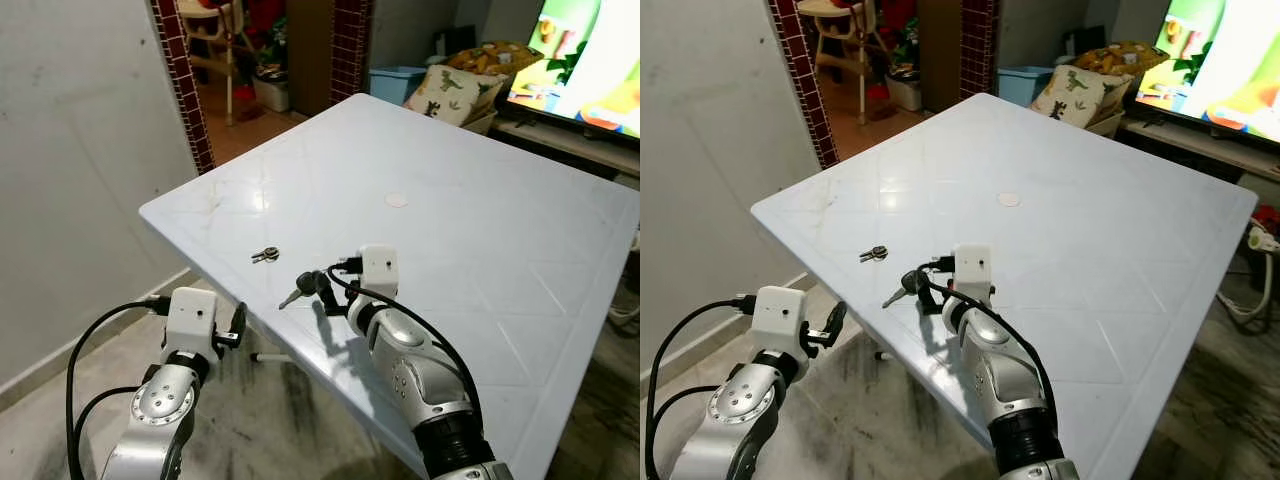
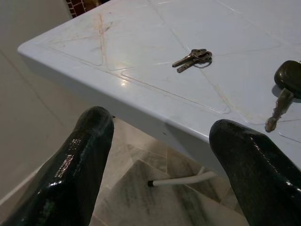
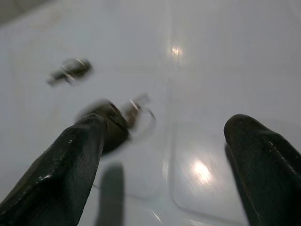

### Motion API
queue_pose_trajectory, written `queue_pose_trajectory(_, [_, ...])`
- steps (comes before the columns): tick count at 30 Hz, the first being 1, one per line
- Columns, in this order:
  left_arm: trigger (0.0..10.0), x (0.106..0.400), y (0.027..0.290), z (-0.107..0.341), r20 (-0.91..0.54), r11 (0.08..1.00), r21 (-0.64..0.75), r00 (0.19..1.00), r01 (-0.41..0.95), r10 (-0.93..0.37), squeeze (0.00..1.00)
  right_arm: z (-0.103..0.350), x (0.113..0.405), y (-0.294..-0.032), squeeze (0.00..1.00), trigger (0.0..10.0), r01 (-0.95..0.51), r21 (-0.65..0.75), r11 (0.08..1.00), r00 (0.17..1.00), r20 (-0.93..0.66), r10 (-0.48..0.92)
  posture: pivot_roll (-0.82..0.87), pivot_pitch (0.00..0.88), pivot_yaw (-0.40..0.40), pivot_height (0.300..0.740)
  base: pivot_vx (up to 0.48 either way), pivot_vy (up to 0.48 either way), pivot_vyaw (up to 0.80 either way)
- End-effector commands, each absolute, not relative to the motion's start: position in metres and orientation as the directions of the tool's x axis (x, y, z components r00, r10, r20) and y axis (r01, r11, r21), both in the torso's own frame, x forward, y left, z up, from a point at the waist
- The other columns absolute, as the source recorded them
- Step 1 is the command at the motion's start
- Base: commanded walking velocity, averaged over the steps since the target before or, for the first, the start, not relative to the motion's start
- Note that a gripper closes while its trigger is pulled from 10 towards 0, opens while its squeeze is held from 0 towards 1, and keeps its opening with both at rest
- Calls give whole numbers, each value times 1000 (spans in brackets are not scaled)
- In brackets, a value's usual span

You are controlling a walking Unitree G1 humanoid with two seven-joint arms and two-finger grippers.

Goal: Hang keys on a hook

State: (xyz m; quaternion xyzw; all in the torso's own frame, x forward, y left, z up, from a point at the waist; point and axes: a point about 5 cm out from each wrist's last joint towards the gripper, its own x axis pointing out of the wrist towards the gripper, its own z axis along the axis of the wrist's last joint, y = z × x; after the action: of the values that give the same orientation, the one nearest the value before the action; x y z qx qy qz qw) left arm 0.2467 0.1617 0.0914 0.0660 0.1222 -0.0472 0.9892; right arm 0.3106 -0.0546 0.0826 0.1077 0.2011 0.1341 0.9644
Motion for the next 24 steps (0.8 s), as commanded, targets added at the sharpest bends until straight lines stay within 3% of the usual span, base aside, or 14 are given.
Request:
queue_pose_trajectory(1, [10000, 248, 161, 97, -226, 986, 115, 970, 119, -90, 0, 99, 317, -29, 0, 10000, -239, 347, 907, 882, -313, 352, 110, 37, 8, 740, 0, 0, 0])
queue_pose_trajectory(13, [10000, 250, 157, 94, -244, 983, 111, 963, 145, -114, 0, 100, 332, -27, 0, 10000, -176, 432, 884, 888, -317, 332, 107, 31, 11, 740, 0, 0, 0])
queue_pose_trajectory(24, [10000, 251, 154, 93, -242, 984, 97, 962, 151, -124, 0, 101, 331, -16, 0, 10000, -199, 548, 812, 861, -297, 412, 107, 24, -1, 740, 0, 0, 0])
